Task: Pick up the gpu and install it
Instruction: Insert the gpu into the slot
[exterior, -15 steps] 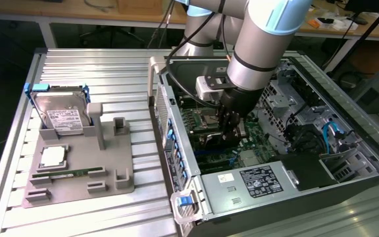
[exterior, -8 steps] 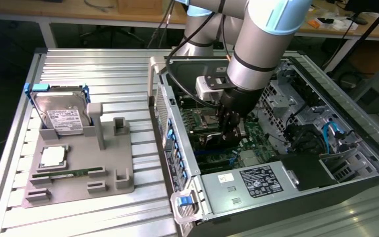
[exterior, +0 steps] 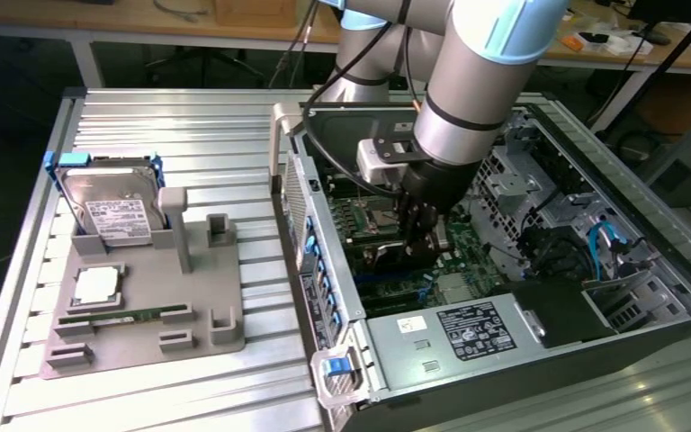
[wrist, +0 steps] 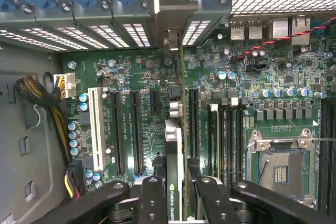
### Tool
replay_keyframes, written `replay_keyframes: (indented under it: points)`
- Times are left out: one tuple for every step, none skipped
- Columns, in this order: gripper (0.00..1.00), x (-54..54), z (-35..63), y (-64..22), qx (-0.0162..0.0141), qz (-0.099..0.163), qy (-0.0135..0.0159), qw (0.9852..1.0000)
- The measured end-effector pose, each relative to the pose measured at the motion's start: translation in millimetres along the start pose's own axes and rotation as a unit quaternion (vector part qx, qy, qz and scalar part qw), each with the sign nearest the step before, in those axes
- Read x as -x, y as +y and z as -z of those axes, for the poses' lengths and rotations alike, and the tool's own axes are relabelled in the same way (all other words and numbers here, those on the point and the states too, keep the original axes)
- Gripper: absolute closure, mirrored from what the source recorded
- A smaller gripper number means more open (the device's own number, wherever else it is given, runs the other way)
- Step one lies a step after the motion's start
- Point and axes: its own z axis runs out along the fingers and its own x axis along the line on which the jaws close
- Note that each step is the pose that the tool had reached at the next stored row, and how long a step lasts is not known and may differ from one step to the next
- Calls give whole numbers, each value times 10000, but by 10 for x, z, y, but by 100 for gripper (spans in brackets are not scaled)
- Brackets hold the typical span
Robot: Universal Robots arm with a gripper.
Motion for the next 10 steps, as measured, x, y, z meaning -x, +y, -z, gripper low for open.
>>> replay_keyframes:
  points:
    - [73, -5, 0, 0, 0, 0, 0, 10000]
    - [73, -9, 0, 0, 0, 0, 0, 10000]
    - [73, -10, 0, 0, 0, -1, 0, 10000]
    - [73, -10, 0, 0, 0, -1, 0, 10000]
    - [73, -10, -2, 0, 0, -1, 0, 10000]
    - [73, -11, -6, -1, 0, 0, 0, 10000]
    - [73, -11, -10, 0, 0, 0, 0, 10000]
    - [73, -10, -15, -1, -1, 0, -1, 10000]
    - [73, -9, -19, -1, 0, 0, 1, 10000]
    - [73, -8, -23, -1, 1, 0, 3, 10000]
